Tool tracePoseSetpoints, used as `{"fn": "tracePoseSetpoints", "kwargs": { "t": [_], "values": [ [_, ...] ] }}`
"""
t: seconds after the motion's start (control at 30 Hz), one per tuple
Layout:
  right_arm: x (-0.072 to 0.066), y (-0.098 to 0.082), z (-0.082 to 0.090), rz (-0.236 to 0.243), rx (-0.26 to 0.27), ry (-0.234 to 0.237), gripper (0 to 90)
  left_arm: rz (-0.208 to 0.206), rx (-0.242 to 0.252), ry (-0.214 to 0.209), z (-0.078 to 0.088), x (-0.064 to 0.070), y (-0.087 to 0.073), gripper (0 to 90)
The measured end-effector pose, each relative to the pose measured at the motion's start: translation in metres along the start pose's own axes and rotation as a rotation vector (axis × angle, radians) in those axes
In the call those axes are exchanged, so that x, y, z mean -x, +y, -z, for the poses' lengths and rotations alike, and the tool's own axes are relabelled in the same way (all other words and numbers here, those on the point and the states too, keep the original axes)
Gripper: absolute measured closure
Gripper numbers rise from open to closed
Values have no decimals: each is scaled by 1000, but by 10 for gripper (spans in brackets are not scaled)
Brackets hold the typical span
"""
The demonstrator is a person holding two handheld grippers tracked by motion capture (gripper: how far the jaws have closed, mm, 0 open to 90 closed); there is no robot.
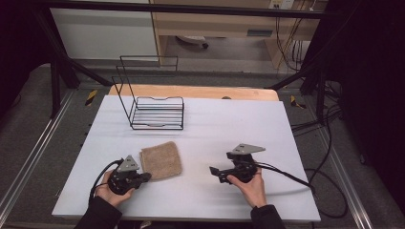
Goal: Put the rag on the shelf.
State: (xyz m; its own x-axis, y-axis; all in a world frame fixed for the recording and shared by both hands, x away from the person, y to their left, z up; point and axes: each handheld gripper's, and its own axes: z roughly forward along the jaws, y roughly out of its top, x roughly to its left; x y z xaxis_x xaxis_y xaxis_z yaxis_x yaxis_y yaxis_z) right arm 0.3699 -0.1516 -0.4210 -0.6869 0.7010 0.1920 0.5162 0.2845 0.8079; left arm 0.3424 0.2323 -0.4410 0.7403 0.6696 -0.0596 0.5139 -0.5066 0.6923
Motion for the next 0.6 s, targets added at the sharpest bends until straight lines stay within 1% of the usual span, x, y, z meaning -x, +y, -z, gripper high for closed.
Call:
{"fn": "tracePoseSetpoints", "kwargs": {
  "t": [0.03, 0.07, 0.1, 0.13, 0.17, 0.2, 0.27, 0.37, 0.43, 0.47, 0.5, 0.53, 0.57, 0.6],
  "values": [
    [-9, 6, -13, 11, -13, -6, 108, -1, -1, 1, 0, 0, 0, 871],
    [-14, 9, -19, 9, -18, -4, 115, -3, 0, 2, 1, 0, 0, 871],
    [-19, 12, -26, 11, -24, 3, 119, -5, -1, 2, 1, 0, 0, 871],
    [-19, 12, -26, 11, -24, 3, 119, -5, -1, 2, 1, 0, 0, 871],
    [-24, 15, -32, 12, -27, 9, 135, -3, -1, 3, 1, 0, 0, 871],
    [-33, 20, -45, 19, -49, 22, 169, -2, -1, 2, 1, 0, 0, 871],
    [-40, 23, -59, 31, -72, 30, 226, -4, -1, 2, 1, -1, 0, 870],
    [-47, 24, -77, 45, -97, 38, 306, -6, 0, 4, 0, 0, -1, 869],
    [-51, 23, -87, 45, -111, 47, 366, -2, 0, 2, 0, -1, -1, 869],
    [-52, 23, -90, 38, -110, 56, 388, -1, 0, 1, -1, -1, -1, 868],
    [-52, 23, -90, 38, -110, 56, 388, 1, -1, 0, -1, -1, -2, 868],
    [-54, 23, -97, 24, -121, 54, 424, 2, -1, -1, -1, -1, -2, 867],
    [-54, 23, -97, 24, -121, 54, 424, 3, -1, -2, -1, -1, -2, 867],
    [-56, 22, -102, 23, -129, 58, 473, 5, 0, -2, -1, -1, -2, 867]
  ]
}}
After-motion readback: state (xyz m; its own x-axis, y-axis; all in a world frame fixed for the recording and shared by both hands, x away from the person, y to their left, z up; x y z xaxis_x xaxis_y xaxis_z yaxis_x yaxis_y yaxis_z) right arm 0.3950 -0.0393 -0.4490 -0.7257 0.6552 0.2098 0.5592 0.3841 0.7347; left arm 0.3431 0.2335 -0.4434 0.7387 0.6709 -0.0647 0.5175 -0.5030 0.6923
